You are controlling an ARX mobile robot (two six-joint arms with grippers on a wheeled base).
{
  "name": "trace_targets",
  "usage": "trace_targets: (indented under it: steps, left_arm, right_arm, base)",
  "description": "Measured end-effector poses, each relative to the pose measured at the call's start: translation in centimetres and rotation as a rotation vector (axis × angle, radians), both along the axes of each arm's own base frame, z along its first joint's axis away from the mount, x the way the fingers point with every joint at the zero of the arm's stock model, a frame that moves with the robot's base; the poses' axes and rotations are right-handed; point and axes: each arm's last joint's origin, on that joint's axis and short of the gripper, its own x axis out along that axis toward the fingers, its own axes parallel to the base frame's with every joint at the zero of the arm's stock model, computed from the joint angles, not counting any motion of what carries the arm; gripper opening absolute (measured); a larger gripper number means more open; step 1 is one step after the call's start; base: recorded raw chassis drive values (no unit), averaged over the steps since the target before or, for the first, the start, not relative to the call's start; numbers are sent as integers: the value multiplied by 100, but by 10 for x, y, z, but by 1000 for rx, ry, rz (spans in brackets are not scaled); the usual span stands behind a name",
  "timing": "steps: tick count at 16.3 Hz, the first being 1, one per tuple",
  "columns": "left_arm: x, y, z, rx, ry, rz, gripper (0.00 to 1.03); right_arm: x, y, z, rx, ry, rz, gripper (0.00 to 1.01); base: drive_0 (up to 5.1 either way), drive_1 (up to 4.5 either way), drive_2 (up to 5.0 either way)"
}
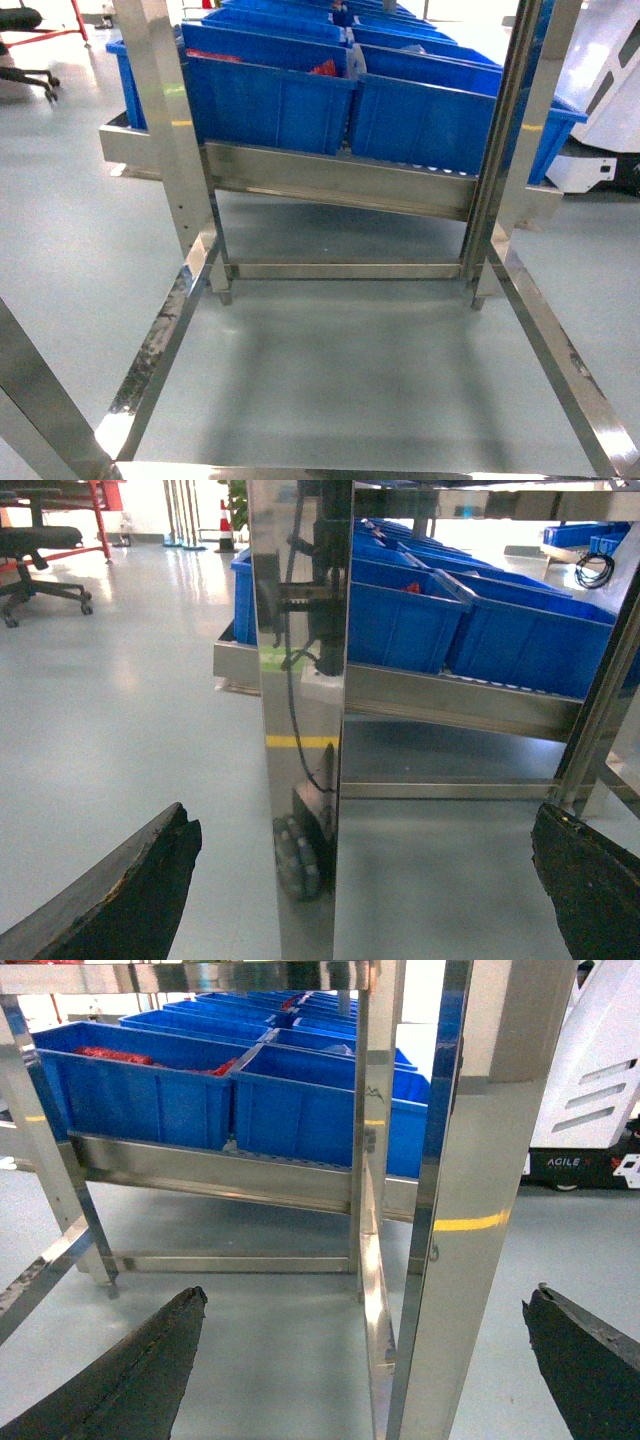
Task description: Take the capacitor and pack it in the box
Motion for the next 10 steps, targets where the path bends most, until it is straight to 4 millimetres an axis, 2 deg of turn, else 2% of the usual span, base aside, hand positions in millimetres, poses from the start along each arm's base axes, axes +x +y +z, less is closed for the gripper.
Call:
trace_targets:
  steps: [10]
  left_arm:
    - [0, 0, 0, 0, 0, 0, 98]
  right_arm:
    - [0, 0, 0, 0, 0, 0, 98]
  base:
    - [0, 0, 0]
